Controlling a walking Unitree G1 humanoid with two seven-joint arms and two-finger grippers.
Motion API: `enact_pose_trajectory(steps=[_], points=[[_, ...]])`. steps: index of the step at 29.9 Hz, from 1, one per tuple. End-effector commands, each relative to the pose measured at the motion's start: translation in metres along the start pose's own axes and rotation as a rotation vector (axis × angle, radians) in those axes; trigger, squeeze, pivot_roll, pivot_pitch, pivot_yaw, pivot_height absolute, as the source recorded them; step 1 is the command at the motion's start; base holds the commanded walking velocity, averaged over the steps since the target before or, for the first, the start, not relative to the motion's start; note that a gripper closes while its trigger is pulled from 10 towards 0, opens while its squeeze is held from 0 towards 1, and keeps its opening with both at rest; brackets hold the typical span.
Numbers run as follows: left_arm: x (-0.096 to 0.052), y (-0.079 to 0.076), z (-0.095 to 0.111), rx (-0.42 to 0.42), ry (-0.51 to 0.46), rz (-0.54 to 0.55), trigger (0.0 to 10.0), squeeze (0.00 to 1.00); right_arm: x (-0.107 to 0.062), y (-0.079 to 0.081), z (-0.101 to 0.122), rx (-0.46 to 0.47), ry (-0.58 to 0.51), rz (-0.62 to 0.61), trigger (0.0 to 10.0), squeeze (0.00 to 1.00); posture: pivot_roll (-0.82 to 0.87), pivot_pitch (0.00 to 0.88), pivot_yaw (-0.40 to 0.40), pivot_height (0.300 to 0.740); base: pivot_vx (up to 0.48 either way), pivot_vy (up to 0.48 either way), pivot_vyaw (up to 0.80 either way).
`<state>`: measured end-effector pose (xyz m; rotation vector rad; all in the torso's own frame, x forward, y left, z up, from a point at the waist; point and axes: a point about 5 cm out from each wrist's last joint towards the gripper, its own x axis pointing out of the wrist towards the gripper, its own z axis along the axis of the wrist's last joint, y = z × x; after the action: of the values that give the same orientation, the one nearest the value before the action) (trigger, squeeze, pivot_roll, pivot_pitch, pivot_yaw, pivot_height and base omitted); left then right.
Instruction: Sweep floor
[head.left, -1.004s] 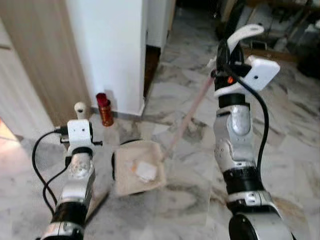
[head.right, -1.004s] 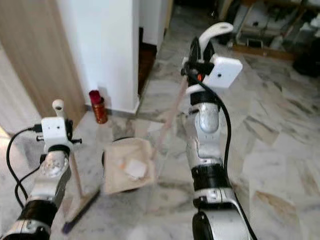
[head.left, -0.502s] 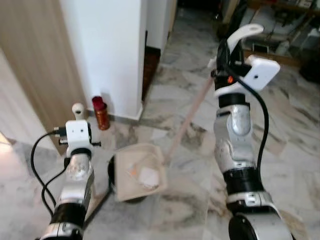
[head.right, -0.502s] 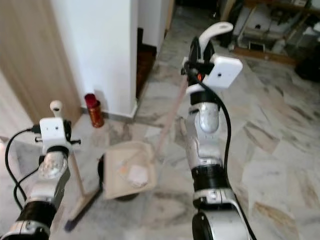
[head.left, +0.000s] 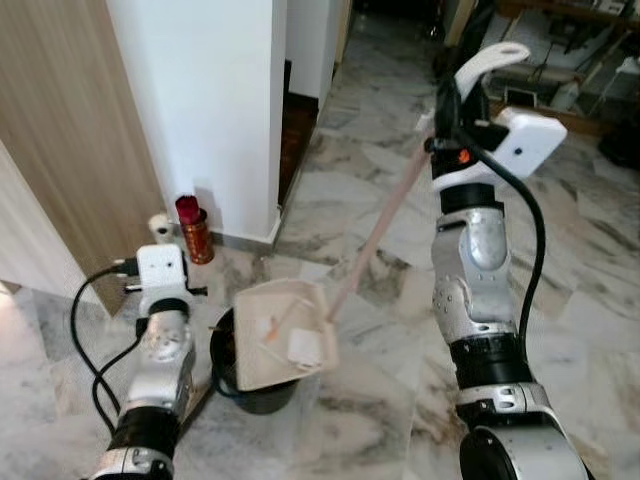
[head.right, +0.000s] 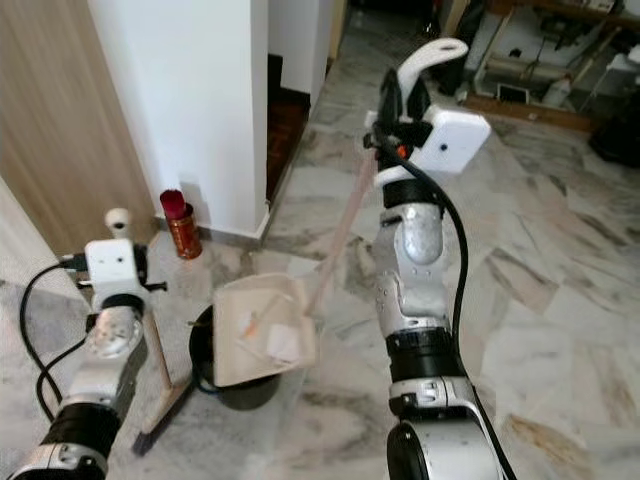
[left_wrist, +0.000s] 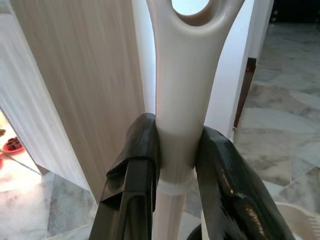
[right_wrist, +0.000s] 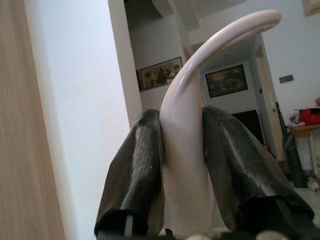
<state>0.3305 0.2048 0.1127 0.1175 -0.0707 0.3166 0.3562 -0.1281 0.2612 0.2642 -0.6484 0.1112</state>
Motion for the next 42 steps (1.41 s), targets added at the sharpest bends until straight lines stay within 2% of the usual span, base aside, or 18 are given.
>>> enact_pose_trajectory(steps=[1, 12, 33, 42], points=[[0.0034, -0.0011, 0.0097, -0.013, -0.041, 0.003, 10.0, 0.00, 0.0066, 0.0016, 0.0157, -0.002, -0.067, 0.009, 10.0, 0.00, 0.16, 0.000, -0.081, 0.740, 0.000, 0.341, 0.00], [0.0038, -0.0005, 0.0097, -0.007, -0.040, 0.005, 10.0, 0.00, 0.0066, 0.0016, 0.0153, -0.002, -0.063, 0.008, 10.0, 0.00, 0.16, 0.000, -0.079, 0.740, 0.000, 0.344, 0.00], [0.0039, -0.0022, 0.0107, 0.000, -0.048, -0.006, 10.0, 0.00, 0.0064, 0.0013, 0.0157, -0.002, -0.062, 0.007, 10.0, 0.00, 0.15, 0.000, -0.078, 0.740, 0.000, 0.000, 0.00], [0.0040, -0.0022, 0.0113, 0.002, -0.050, -0.010, 10.0, 0.00, 0.0068, 0.0023, 0.0157, -0.015, -0.061, 0.014, 10.0, 0.00, 0.16, 0.000, -0.078, 0.740, 0.270, 0.000, 0.14]])
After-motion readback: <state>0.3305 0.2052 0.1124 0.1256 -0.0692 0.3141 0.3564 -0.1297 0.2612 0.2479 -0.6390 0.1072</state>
